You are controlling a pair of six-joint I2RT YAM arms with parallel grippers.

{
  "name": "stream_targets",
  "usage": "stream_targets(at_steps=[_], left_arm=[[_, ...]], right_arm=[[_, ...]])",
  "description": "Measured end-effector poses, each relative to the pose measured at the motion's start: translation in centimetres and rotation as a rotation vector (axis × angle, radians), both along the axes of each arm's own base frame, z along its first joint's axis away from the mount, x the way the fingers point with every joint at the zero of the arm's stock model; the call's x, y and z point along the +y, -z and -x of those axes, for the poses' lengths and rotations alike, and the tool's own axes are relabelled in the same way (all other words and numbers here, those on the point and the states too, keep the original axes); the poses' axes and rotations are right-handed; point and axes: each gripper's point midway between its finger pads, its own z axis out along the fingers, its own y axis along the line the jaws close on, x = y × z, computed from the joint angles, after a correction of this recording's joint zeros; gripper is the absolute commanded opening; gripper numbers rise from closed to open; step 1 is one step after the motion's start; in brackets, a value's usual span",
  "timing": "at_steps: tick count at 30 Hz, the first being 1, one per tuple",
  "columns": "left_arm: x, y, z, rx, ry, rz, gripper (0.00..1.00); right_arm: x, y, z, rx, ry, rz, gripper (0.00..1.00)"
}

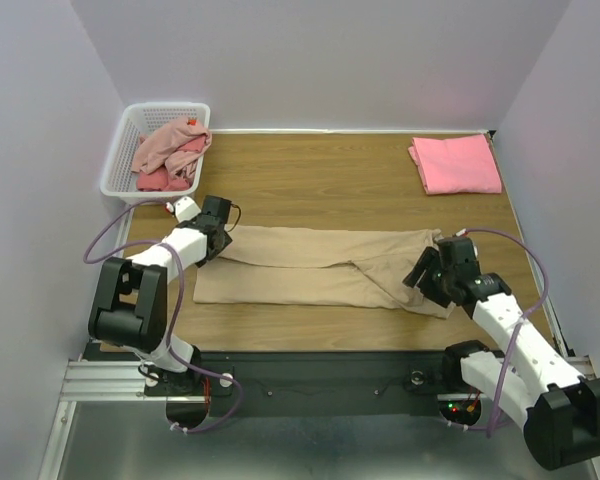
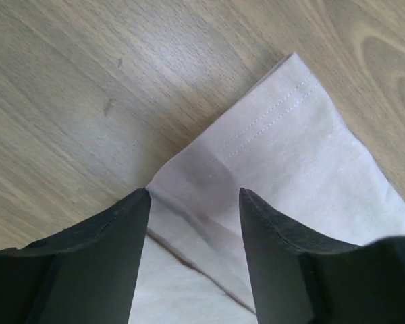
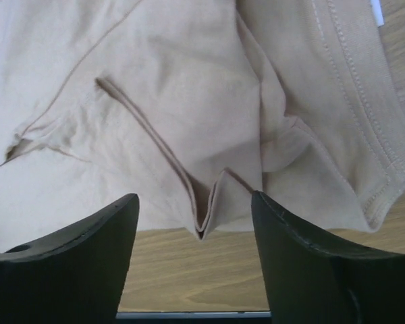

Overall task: Fold and stack the t-shirts
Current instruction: Fold the tshirt

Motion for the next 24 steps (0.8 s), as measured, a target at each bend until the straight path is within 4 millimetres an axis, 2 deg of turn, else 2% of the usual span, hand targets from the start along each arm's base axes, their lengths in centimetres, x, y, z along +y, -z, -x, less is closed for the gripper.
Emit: stream_targets(at_steps=[1,2,5,9,12,15,21,24], left_arm=[[0.0,-0.4,0.2,-0.004,-0.002,0.003,0.87],[0.0,-0.8,0.3,-0.012,-0.003,0.008,0.89],[-0.2,-3.8,0.4,-0.088,0.002,0.04,0.91],[-0.9,-8.1,0.0,-0.218,0.026,0.097,0.92],[-1.5,-9.3,-0.5,-0.255,0.052,0.124,0.92],[-2.6,-8.7,-1.2,-0.245,0.094,0.147,0.92],[-5.3,-3.7,-3.3,-0.122,0.191,0.18,0.93],[-6.1,-1.4,-3.5,-0.064,0.22,0.189,0.93]], right_arm=[[0.1,-0.1,0.1,0.001,-0.004,-0.004,0.87],[0.3,-0.8,0.1,-0.011,-0.014,-0.012,1.0],[0.5,-3.1,-0.7,-0.074,-0.026,-0.021,1.0],[0.5,-6.6,-3.0,-0.16,-0.027,-0.01,1.0],[0.0,-6.8,-4.5,-0.14,-0.012,0.038,1.0],[-1.0,-5.2,-6.5,-0.053,0.023,0.13,1.0],[-2.6,-0.7,-9.4,0.115,0.064,0.281,1.0],[-3.3,0.6,-10.0,0.153,0.08,0.33,1.0]])
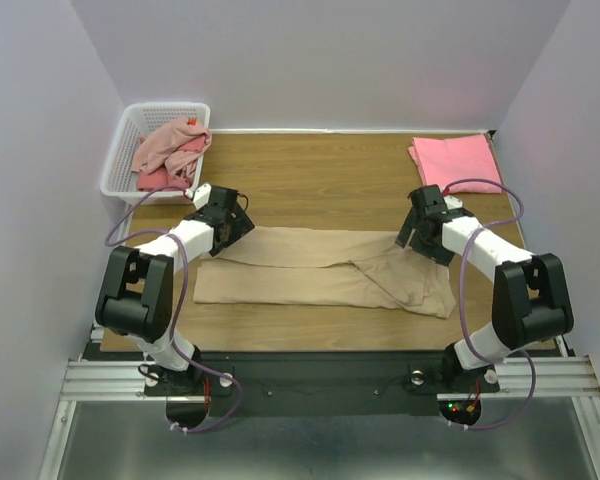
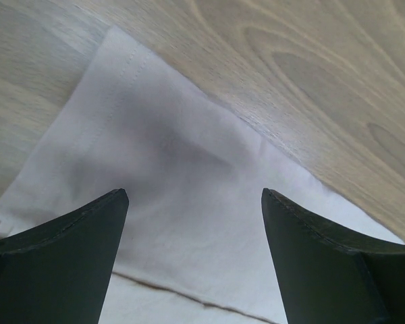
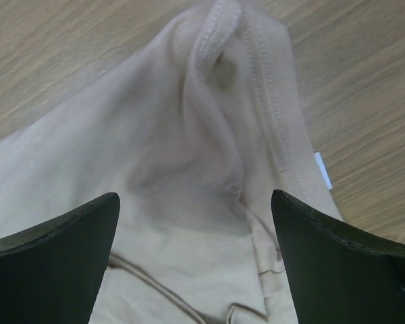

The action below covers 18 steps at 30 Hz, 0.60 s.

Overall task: Fold and stack the t-shirts
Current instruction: Fold the tshirt

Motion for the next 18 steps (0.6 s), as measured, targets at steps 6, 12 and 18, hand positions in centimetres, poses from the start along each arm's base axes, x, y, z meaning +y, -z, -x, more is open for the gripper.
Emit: stream_targets(at_steps=[6,12,18], left_arm=[[-0.3,1.7,-0.5,0.021,0.011,-0.005,0.94],[0.2,1.8,-1.1,0.001,-0.003,-0.006,0.94],[1.3,1.8,-1.4,-0.025,-0.035,-0.001,0.93]], right_arm=[[-1.6,0.6,0.0,0.014,0.042,0.083,1.0],[-4.6,0.9,0.6,0.021,0.134,0.132,1.0],[-8.7,0.7,1.5,0.023,0.263,0.15,1.0]])
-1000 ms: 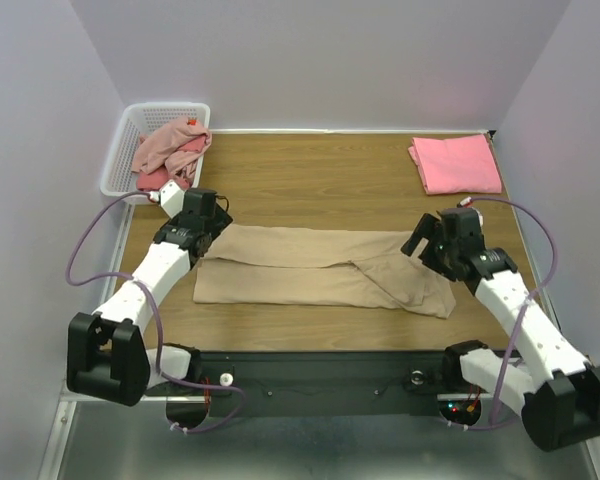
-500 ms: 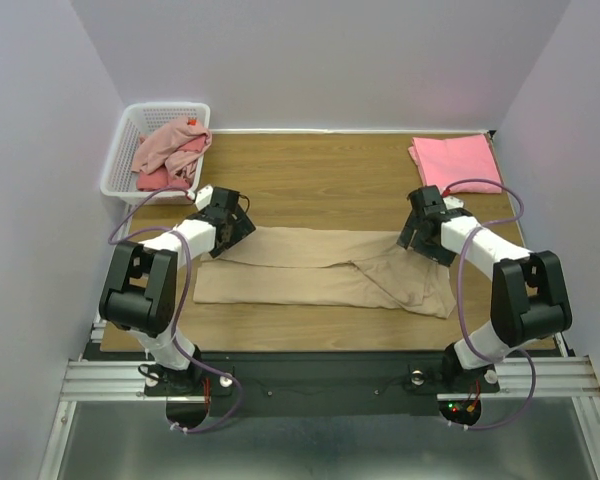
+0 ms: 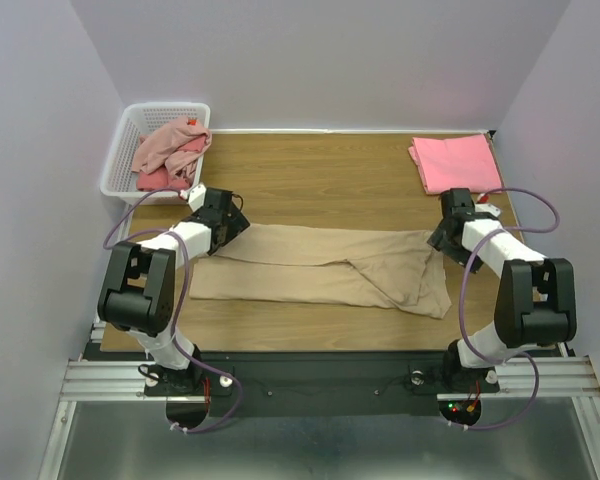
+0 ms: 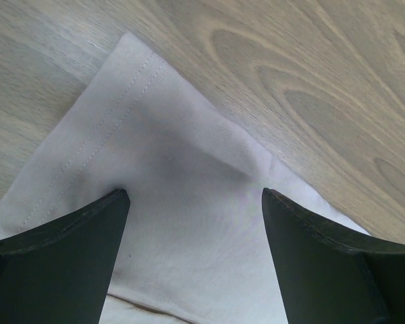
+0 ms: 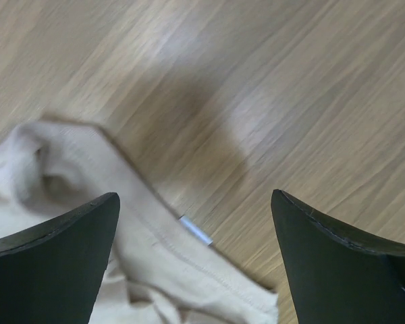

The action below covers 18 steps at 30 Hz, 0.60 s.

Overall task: Fold and stack the t-shirts
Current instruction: Fold the tshirt

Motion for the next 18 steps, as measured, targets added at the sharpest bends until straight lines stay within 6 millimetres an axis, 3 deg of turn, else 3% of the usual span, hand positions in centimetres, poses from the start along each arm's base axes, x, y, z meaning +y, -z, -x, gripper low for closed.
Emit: stream_targets(at_steps=[5,9,13,18], left_arm=[[1.1,0.0,0.6,-0.007,-0.026,-0.011,0.93],[1.6,0.0,1.4,0.004,-0.036,-0.018,0.93],[1.6,0.0,2.6,0.017,-0.024,-0.009,0.93],[2.6,-0.9,5.6,0.047,-0.046,-0.029,0.94]], right_arm=[[-1.4,0.0,0.3,0.001,0.045,0.004,1.0],[-1.0,-0.1,0.2,-0.004,0.03,-0.032,1.0],[1.6,-1.7,-0.5,-0.062,-0.095,-0.158,1.0],[5.8,-6.0,-0.7,-0.232,-0.267,-0.306,1.0]])
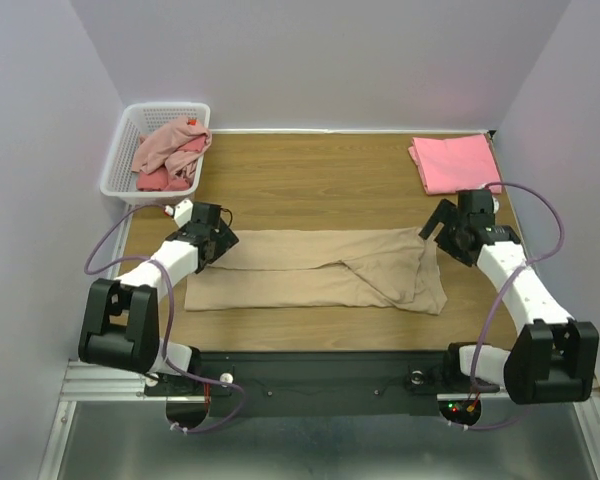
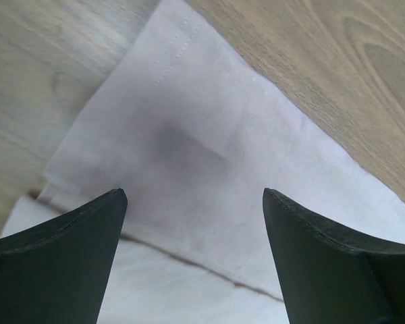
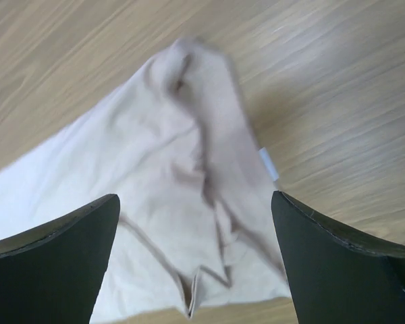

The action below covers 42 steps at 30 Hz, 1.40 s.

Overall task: Fold and stack the t-shirts
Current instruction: Fold the tshirt

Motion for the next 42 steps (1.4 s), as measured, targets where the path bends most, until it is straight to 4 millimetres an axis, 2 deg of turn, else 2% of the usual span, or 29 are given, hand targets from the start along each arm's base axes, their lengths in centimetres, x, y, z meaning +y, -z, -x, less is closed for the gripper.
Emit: stream_targets(at_steps=[2,6,8,11,13,16,17,21,22,28,31,33,35,36,40,41,42], left_arm=[[0.4,-1.3,0.5,-0.017,-0.01,-0.009,0.94],[0.6,-4.3,0.9,-0.087,-0.018,0.002,0.95],[0.4,-5.9,0.8,-0.136,-0.017,0.015,0.95],[-0.2,-7.2,0.3,-0.184,0.0,0.038,0.96],[-0.8,-6.9,-0.1,-0.182,0.017,0.053,0.95],[-1.9,-4.7,-0.8,-0.132,0.05,0.077,0.95],[-2.3,-3.3,-0.9,-0.095,0.06,0.077,0.95],[-3.1,0.3,-0.1,0.015,0.087,0.069,0.95],[-3.2,0.7,0.1,0.027,0.09,0.068,0.95],[-3.8,1.1,0.2,-0.002,0.091,0.069,0.95],[-4.3,1.0,0.9,-0.036,0.074,0.099,0.95],[-5.5,0.8,2.0,-0.064,0.073,0.145,0.95],[-7.3,0.7,3.5,-0.08,0.084,0.205,0.95],[-8.9,0.7,4.9,-0.086,0.107,0.263,0.95],[-14.4,0.3,10.6,-0.074,0.179,0.48,0.95],[-15.6,0.3,12.1,-0.053,0.183,0.54,0.95],[-17.0,0.4,14.1,-0.022,0.208,0.591,0.95]], right_arm=[[2.1,-0.5,0.7,-0.028,-0.07,-0.036,1.0],[6.7,0.2,3.2,-0.016,-0.221,-0.122,1.0],[8.2,1.2,4.6,0.014,-0.274,-0.156,1.0],[8.7,2.8,5.8,0.062,-0.275,-0.179,1.0],[8.6,4.1,6.4,0.098,-0.264,-0.186,1.0],[8.4,6.7,7.2,0.186,-0.238,-0.179,1.0],[8.1,7.7,7.3,0.215,-0.227,-0.167,1.0],[8.1,8.2,5.7,0.235,-0.208,-0.15,1.0],[8.2,8.3,5.3,0.244,-0.206,-0.148,1.0],[8.3,8.2,0.0,0.25,-0.197,-0.094,1.0],[8.5,8.2,-4.4,0.225,-0.227,-0.045,1.0],[8.7,8.6,-6.8,0.225,-0.248,-0.021,1.0],[9.3,8.0,-10.3,0.18,-0.285,-0.001,1.0],[10.1,7.8,-13.4,0.134,-0.312,-0.002,1.0],[12.1,7.3,-18.9,0.03,-0.398,-0.032,1.0],[12.5,7.0,-19.7,0.016,-0.417,-0.041,1.0],[13.2,6.9,-21.2,-0.009,-0.441,-0.053,1.0]])
